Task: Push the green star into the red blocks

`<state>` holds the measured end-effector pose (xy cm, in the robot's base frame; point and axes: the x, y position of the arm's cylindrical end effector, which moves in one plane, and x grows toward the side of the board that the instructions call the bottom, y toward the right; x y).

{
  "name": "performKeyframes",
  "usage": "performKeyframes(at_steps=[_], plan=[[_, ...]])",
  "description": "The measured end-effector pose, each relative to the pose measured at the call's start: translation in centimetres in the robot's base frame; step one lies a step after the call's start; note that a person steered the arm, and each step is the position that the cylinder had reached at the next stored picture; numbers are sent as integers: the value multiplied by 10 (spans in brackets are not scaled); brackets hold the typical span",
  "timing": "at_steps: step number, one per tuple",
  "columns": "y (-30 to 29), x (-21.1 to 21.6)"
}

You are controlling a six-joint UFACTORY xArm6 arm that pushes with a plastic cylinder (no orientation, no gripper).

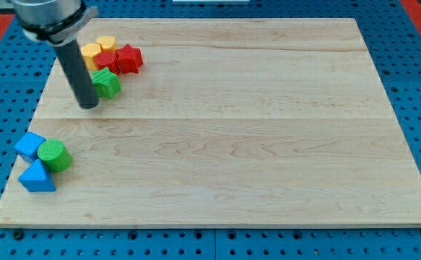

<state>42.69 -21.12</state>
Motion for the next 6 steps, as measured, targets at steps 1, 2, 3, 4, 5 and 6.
performKeyframes(at_steps=[1, 2, 3, 4, 5, 6], plan=[[-12, -4], [30, -29], [37, -42], [38, 2], [98, 76], [80, 149]])
